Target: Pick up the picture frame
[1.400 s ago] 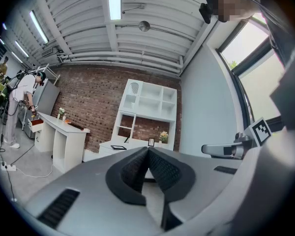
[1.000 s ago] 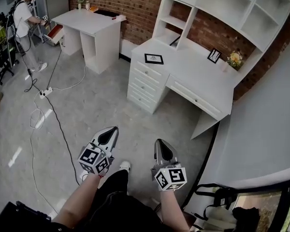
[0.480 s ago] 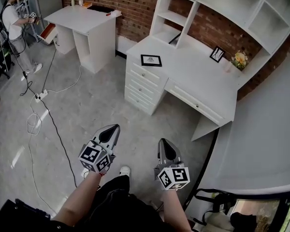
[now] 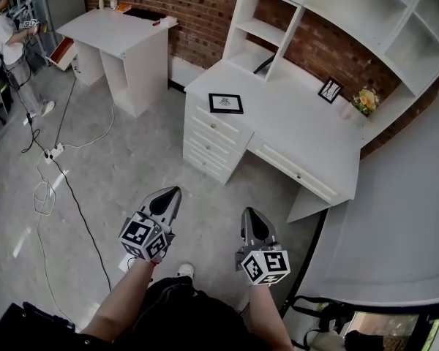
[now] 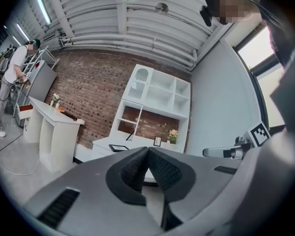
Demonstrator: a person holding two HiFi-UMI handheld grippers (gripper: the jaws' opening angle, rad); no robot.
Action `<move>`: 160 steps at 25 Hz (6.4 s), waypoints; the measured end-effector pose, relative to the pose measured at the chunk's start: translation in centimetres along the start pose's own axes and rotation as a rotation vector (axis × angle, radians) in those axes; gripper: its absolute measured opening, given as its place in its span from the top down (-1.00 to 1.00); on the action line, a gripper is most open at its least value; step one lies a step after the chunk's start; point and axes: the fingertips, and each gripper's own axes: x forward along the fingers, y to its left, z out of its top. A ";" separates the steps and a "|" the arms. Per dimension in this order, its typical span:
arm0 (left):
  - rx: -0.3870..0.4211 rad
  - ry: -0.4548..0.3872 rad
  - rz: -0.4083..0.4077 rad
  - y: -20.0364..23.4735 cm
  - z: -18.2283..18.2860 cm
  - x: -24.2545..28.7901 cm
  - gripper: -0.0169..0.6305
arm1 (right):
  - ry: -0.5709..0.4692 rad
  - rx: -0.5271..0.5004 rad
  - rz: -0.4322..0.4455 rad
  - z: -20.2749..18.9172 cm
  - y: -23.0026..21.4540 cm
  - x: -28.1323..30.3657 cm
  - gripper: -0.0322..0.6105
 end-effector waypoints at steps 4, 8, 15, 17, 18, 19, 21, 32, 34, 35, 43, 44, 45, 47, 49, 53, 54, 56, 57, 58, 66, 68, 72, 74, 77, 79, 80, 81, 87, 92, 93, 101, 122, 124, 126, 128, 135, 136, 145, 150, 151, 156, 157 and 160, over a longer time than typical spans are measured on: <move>0.002 0.011 0.004 1.7 0.0 1.0 0.94 | -0.011 0.025 -0.007 -0.2 -0.5 2.4 0.89; -0.003 0.020 0.023 3.0 0.1 1.3 0.94 | 0.010 0.041 0.002 -0.9 -0.3 3.7 0.89; -0.021 0.041 0.040 4.1 -0.8 1.8 0.94 | 0.022 0.068 0.003 -1.3 -1.2 5.1 0.89; -0.022 0.038 0.042 4.4 -0.8 2.4 0.94 | 0.017 0.071 0.013 -1.1 -1.5 5.8 0.89; -0.023 0.034 0.043 4.5 -0.7 2.9 0.94 | 0.015 0.073 0.018 -1.0 -1.7 6.3 0.89; -0.024 0.029 0.043 4.7 -0.6 3.5 0.94 | 0.015 0.073 0.023 -0.9 -1.9 6.8 0.89; -0.024 0.018 0.042 5.1 -0.4 4.8 0.94 | 0.021 0.068 0.036 -0.9 -2.4 7.9 0.89; 0.010 0.009 0.013 8.0 0.8 12.6 0.94 | 0.015 0.104 0.044 -0.6 -6.8 15.2 0.89; 0.014 0.020 0.012 8.7 1.0 14.1 0.94 | 0.024 0.129 0.044 -0.7 -7.6 16.8 0.89; 0.013 0.022 0.016 9.2 1.1 14.8 0.94 | 0.030 0.137 0.049 -0.8 -7.9 17.8 0.89; -0.001 0.037 0.049 12.2 1.4 18.5 0.94 | 0.072 0.183 0.100 -1.3 -8.8 23.7 0.89; -0.006 0.041 0.051 12.5 1.4 18.9 0.94 | 0.076 0.189 0.103 -1.4 -8.9 24.3 0.89; -0.011 0.047 0.051 12.6 1.4 19.4 0.94 | 0.080 0.193 0.105 -1.4 -9.1 24.8 0.89; -0.010 0.060 0.048 12.9 1.2 20.3 0.94 | 0.088 0.202 0.106 -1.7 -9.5 25.6 0.89; -0.006 0.061 0.049 13.4 1.0 21.2 0.94 | 0.093 0.213 0.104 -1.9 -10.0 26.4 0.89; -0.007 0.067 0.045 13.9 0.9 23.1 0.94 | 0.099 0.226 0.098 -2.1 -11.0 28.0 0.89; -0.009 0.070 0.043 14.0 0.8 23.5 0.94 | 0.101 0.232 0.097 -2.2 -11.2 28.3 0.89; -0.011 0.074 0.043 14.2 0.5 24.2 0.94 | 0.106 0.249 0.101 -2.5 -11.6 28.9 0.89; -0.013 0.074 0.044 14.3 0.4 24.5 0.94 | 0.109 0.257 0.104 -2.7 -11.8 29.2 0.89; -0.014 0.074 0.044 14.4 0.3 24.8 0.94 | 0.112 0.264 0.106 -2.9 -11.9 29.5 0.89; -0.015 0.104 0.045 15.4 0.1 25.4 0.94 | 0.150 0.320 0.109 -4.4 -11.5 31.2 0.89; -0.012 0.110 0.042 15.9 0.2 25.5 0.94 | 0.157 0.333 0.112 -4.7 -11.3 31.6 0.89; -0.006 0.122 0.025 17.0 -0.2 26.3 0.94 | 0.158 0.361 0.096 -5.3 -11.6 32.5 0.89; -0.010 0.136 0.003 17.3 -0.6 27.1 0.94 | 0.153 0.379 0.077 -5.6 -11.9 33.1 0.88; -0.012 0.155 -0.042 17.8 -0.7 28.6 0.94 | 0.149 0.409 0.050 -5.8 -12.2 34.1 0.84; -0.013 0.170 -0.065 18.3 -0.8 29.5 0.94 | 0.153 0.422 0.034 -5.9 -12.3 34.8 0.83; -0.012 0.177 -0.077 18.6 -0.8 30.0 0.94 | 0.154 0.433 0.024 -5.9 -12.4 35.1 0.83; -0.010 0.185 -0.091 18.8 -0.8 30.5 0.94 | 0.154 0.446 0.013 -6.0 -12.6 35.5 0.82; -0.018 0.217 -0.160 20.2 -1.0 32.6 0.94 | 0.157 0.574 -0.047 -7.2 -13.2 37.2 0.74; -0.029 0.254 -0.206 21.3 -2.0 34.0 0.94 | 0.147 0.717 -0.079 -8.6 -13.5 38.6 0.67; -0.033 0.261 -0.215 21.5 -2.2 34.3 0.94 | 0.144 0.733 -0.091 -8.7 -13.6 38.8 0.66; -0.053 0.321 -0.285 22.7 -4.1 35.9 0.94 | 0.120 0.892 -0.138 -10.4 -13.8 40.4 0.51; -0.108 0.394 -0.373 23.8 -7.3 38.0 0.94 | -0.040 1.180 -0.110 -11.4 -14.7 45.0 0.20; -0.112 0.394 -0.374 23.9 -7.4 38.0 0.94 | -0.052 1.204 -0.103 -11.5 -14.8 45.4 0.20; -0.116 0.396 -0.372 24.1 -7.6 37.9 0.94 | -0.063 1.227 -0.096 -11.6 -14.9 45.7 0.20; -0.121 0.400 -0.368 24.3 -7.8 37.8 0.94 | -0.070 1.242 -0.088 -11.7 -14.9 46.1 0.20; -0.140 0.411 -0.353 25.1 -8.5 37.2 0.94 | -0.124 1.366 -0.120 -12.5 -15.8 46.4 0.20; -0.143 0.410 -0.349 25.2 -8.5 37.2 0.94 | -0.125 1.378 -0.110 -12.5 -15.7 46.6 0.20; -0.169 0.408 -0.327 25.8 -8.7 36.2 0.94 | -0.119 1.459 -0.105 -12.9 -15.6 47.3 0.52; -0.177 0.399 -0.321 26.0 -8.5 36.1 0.94 | -0.128 1.502 -0.103 -13.0 -15.5 47.3 0.52; -0.175 0.398 -0.322 26.0 -8.4 36.1 0.94 | -0.129 1.511 -0.102 -13.0 -15.5 47.2 0.52; -0.174 0.396 -0.325 25.8 -8.2 36.2 0.94 | -0.141 1.546 -0.097 -13.0 -15.5 46.9 0.55; -0.174 0.394 -0.326 25.7 -8.2 36.2 0.94 | -0.140 1.548 -0.096 -13.0 -15.4 46.9 0.55; -0.174 0.393 -0.328 25.6 -8.1 36.2 0.94 | -0.143 1.539 -0.079 -12.4 -15.2 46.7 0.68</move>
